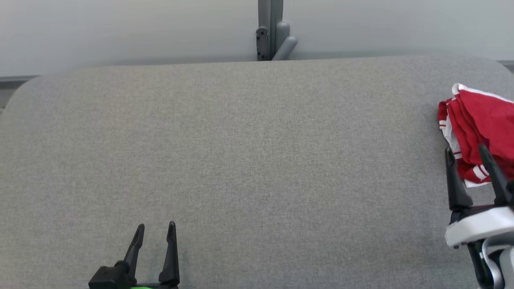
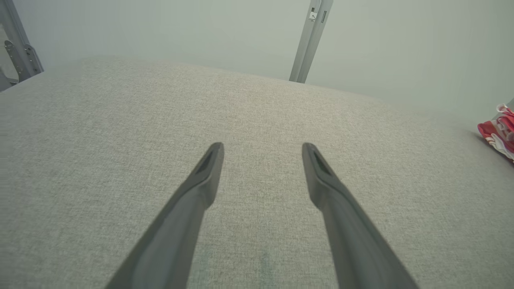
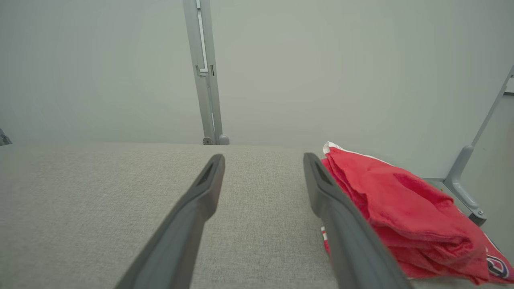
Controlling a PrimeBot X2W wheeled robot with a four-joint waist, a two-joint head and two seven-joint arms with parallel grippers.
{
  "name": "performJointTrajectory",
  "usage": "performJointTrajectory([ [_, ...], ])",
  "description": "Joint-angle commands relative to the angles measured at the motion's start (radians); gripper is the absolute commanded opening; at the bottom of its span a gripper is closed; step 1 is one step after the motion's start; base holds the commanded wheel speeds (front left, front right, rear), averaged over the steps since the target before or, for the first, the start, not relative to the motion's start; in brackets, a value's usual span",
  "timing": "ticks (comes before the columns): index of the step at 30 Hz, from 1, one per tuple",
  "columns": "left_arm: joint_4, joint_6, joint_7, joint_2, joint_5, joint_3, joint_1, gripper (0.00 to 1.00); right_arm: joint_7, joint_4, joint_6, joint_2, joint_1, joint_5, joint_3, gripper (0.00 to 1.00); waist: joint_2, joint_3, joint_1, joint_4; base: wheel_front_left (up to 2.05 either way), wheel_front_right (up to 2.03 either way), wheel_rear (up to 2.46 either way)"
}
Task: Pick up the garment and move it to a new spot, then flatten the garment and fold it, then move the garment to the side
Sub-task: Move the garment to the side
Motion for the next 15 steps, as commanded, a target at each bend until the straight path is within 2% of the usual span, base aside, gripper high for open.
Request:
performJointTrajectory([
  [1,0.011,-0.006,0.0,0.002,0.012,0.007,0.018,1.0,-0.022,-0.007,-0.001,0.007,0.042,-0.047,0.002,1.0,0.0,-0.067,0.0,0.01,0.0,0.0,0.0],
  [15,0.07,-0.042,0.0,0.002,0.032,0.018,0.02,1.0,-0.064,0.014,-0.001,0.19,0.218,-0.213,-0.059,1.0,0.0,-0.135,0.0,0.033,0.0,0.0,0.0],
])
